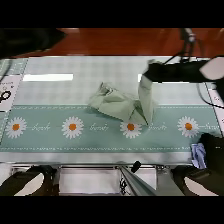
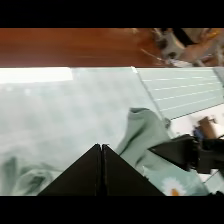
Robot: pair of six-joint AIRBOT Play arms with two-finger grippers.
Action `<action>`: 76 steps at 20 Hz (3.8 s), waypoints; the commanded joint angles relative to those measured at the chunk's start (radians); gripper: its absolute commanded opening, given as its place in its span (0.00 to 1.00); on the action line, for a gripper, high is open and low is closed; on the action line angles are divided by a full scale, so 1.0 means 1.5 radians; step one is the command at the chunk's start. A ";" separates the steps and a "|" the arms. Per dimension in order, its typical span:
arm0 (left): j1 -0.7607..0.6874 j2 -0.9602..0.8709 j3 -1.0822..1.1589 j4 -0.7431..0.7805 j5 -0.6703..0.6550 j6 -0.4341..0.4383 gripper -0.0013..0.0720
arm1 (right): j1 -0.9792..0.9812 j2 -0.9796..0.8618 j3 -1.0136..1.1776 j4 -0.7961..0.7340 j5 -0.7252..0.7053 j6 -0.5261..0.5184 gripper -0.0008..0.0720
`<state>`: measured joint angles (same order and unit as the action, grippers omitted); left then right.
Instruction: Fold the shirts.
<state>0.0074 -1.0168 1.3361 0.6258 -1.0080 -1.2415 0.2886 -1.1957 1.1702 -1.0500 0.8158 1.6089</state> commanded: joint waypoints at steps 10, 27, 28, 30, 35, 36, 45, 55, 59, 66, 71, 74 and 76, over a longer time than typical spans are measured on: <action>0.089 0.211 0.000 0.187 -0.225 -0.083 0.04 | 0.230 -0.237 -0.002 0.223 -0.294 -0.001 0.30; 0.089 0.157 -0.183 0.255 -0.150 -0.080 0.04 | -0.292 0.050 -0.266 -0.036 0.241 -0.145 0.77; 0.089 0.158 -0.191 0.259 -0.151 -0.080 0.04 | -0.318 0.050 -0.300 0.043 0.200 -0.161 0.77; 0.089 0.158 -0.207 0.259 -0.156 -0.068 0.04 | -0.341 0.050 -0.347 0.148 0.126 -0.194 0.77; 0.089 0.157 -0.213 0.259 -0.155 -0.068 0.04 | -0.288 0.037 -0.373 0.174 0.034 -0.202 0.77; 0.089 0.157 -0.213 0.261 -0.154 -0.068 0.04 | -0.270 0.022 -0.373 0.190 0.021 -0.203 0.77; 0.086 0.153 -0.213 0.264 -0.142 -0.081 0.04 | -0.135 -0.119 -0.373 0.392 -0.056 -0.274 0.10; 0.063 0.122 -0.213 0.244 -0.063 -0.091 0.04 | -0.352 0.151 -0.005 0.238 0.351 -0.146 0.05; -0.010 0.114 -0.213 0.221 0.014 -0.086 0.04 | -0.440 0.181 0.209 0.166 0.477 -0.043 0.05; -0.083 0.099 -0.213 0.223 0.039 -0.067 0.04 | -0.603 0.181 0.330 -0.137 0.693 -0.055 0.05; -0.083 0.099 -0.213 0.231 0.056 -0.045 0.04 | -0.641 0.182 0.330 -0.256 0.693 -0.051 0.05; -0.083 0.099 -0.213 0.231 0.112 -0.045 0.04 | -0.641 0.179 0.322 -0.300 0.694 -0.050 0.05; -0.083 0.094 -0.213 0.231 0.165 -0.045 0.04 | -0.641 0.179 0.312 -0.336 0.695 -0.045 0.05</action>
<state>-0.1158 -0.8703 1.0161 0.9707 -0.8597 -1.3128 -0.6659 -0.9264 1.6493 -1.4483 1.8465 1.5349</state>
